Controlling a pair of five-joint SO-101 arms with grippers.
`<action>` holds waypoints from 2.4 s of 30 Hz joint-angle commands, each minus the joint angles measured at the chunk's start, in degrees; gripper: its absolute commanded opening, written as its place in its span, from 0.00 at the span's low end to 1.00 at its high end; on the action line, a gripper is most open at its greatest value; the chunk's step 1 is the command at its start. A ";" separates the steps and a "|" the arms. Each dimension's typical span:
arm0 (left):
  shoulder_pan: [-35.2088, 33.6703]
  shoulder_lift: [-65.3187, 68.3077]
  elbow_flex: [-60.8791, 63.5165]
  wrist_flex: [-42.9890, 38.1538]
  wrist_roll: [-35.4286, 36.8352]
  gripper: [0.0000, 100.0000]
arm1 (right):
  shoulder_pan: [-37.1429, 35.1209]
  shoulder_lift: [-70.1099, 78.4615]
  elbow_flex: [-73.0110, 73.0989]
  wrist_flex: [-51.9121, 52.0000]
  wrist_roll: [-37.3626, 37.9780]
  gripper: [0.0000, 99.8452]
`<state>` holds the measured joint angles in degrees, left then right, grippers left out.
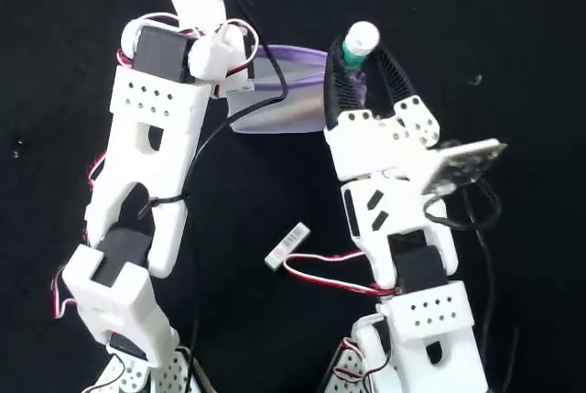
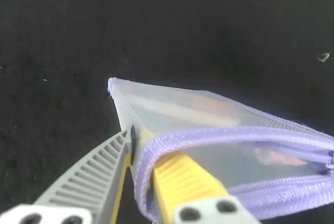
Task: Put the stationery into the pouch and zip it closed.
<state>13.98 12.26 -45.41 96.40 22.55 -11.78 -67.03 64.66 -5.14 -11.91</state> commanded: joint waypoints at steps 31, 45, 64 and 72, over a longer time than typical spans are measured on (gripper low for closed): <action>-3.21 0.35 2.68 -0.97 0.18 0.03 | -3.69 33.54 0.66 -27.08 -10.64 0.11; -6.81 0.44 2.59 -1.41 0.18 0.03 | -2.46 22.46 -3.47 -6.42 -7.21 0.20; -23.52 0.44 2.07 -5.89 -2.11 0.03 | -6.59 -2.95 -3.21 45.71 21.98 0.19; -23.69 0.44 2.07 -6.68 -2.29 0.03 | -12.75 -2.95 1.54 56.62 43.43 0.19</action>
<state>-7.56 13.41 -42.42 91.38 21.32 -20.84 -68.70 64.04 48.66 22.90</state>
